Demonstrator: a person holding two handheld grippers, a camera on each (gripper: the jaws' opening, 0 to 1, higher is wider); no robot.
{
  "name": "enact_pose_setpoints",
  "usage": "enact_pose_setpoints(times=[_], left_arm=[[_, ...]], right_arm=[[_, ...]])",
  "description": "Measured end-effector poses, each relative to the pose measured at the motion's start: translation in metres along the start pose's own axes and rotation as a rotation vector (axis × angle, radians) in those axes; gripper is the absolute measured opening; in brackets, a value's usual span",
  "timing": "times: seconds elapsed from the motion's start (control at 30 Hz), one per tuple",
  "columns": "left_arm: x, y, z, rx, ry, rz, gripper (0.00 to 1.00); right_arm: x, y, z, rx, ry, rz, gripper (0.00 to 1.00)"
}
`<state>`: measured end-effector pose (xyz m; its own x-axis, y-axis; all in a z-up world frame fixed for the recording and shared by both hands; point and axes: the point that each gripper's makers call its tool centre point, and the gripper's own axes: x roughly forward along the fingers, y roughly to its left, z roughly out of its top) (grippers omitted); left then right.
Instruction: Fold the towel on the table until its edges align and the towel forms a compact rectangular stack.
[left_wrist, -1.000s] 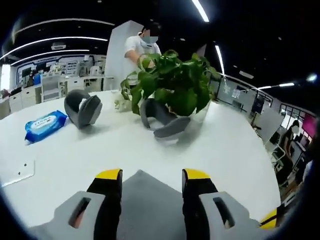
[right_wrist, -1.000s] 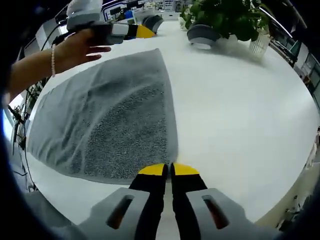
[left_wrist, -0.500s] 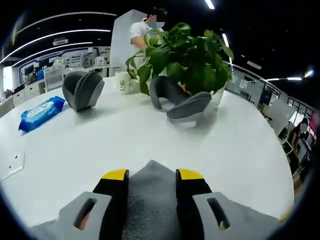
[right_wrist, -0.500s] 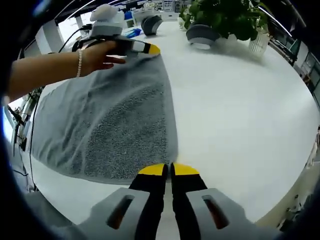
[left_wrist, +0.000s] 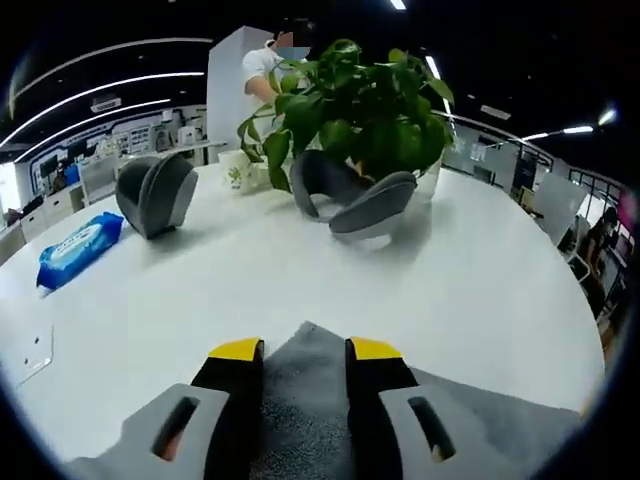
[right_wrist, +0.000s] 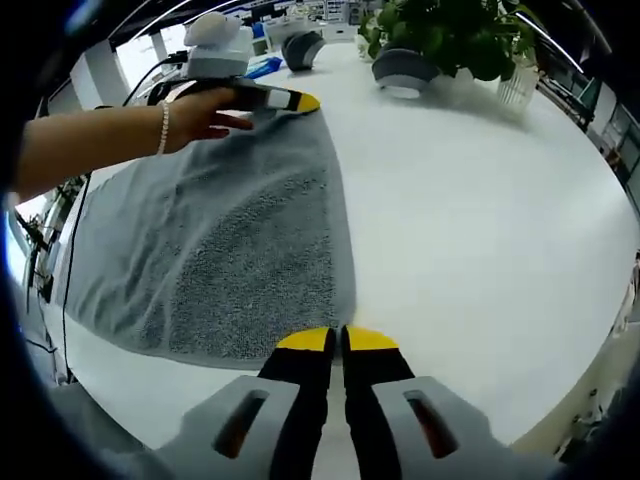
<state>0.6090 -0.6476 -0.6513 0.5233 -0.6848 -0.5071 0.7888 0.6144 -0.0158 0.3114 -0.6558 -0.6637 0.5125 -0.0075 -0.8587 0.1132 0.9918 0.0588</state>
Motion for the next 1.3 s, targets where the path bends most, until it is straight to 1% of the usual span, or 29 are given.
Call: enact_pose_setpoints(times=[0.1, 0.2, 0.23, 0.37, 0.5, 0.57, 0.6, 0.67, 0.7, 0.77, 0.83, 0.97, 1.07, 1.17, 1.3], left_arm=[[0.0, 0.003, 0.0, -0.004, 0.002, 0.01, 0.3], [0.001, -0.002, 0.0, 0.001, 0.003, -0.012, 0.22], [0.002, -0.004, 0.001, 0.02, 0.001, -0.014, 0.2], [0.003, -0.004, 0.002, 0.029, 0.0, -0.023, 0.14], [0.003, -0.006, 0.002, 0.057, 0.013, -0.032, 0.05], [0.003, -0.007, 0.002, 0.066, 0.018, -0.024, 0.04], [0.003, -0.005, 0.002, 0.056, 0.024, -0.021, 0.04], [0.002, -0.004, -0.001, 0.003, 0.048, -0.016, 0.04], [0.0, -0.004, -0.002, -0.011, 0.06, -0.018, 0.03], [-0.004, -0.003, -0.002, -0.011, 0.07, -0.016, 0.03], [-0.011, -0.004, -0.003, 0.008, 0.076, -0.022, 0.04], [-0.021, -0.007, -0.001, 0.024, 0.081, -0.029, 0.04], [-0.027, -0.009, 0.005, 0.032, 0.074, -0.03, 0.04], [-0.031, -0.01, 0.012, 0.035, 0.068, -0.031, 0.04], [-0.037, -0.012, 0.026, 0.034, 0.039, -0.038, 0.03]], right_arm=[[0.0, 0.0, 0.0, 0.0, 0.001, 0.0, 0.01], [0.0, 0.0, 0.0, -0.001, 0.001, -0.001, 0.01], [0.0, 0.0, 0.0, -0.002, 0.001, -0.001, 0.01], [0.0, 0.0, 0.0, -0.003, 0.0, 0.0, 0.01], [0.0, 0.0, 0.0, -0.013, 0.0, -0.001, 0.01], [0.0, 0.0, 0.001, -0.017, -0.001, 0.002, 0.01], [0.0, 0.0, 0.001, -0.016, -0.001, 0.003, 0.01], [0.0, 0.0, 0.001, -0.004, -0.003, 0.007, 0.01], [0.0, -0.001, 0.001, 0.004, -0.001, 0.013, 0.01], [0.0, -0.001, 0.002, 0.019, 0.002, 0.026, 0.01], [0.0, 0.0, 0.001, 0.033, 0.009, 0.038, 0.0], [0.0, 0.003, 0.001, 0.01, 0.011, 0.03, 0.01], [0.0, 0.003, 0.0, -0.014, 0.007, 0.026, 0.01], [0.0, 0.002, 0.0, -0.01, 0.005, 0.025, 0.01], [0.0, 0.002, 0.0, -0.001, 0.011, 0.025, 0.0]])
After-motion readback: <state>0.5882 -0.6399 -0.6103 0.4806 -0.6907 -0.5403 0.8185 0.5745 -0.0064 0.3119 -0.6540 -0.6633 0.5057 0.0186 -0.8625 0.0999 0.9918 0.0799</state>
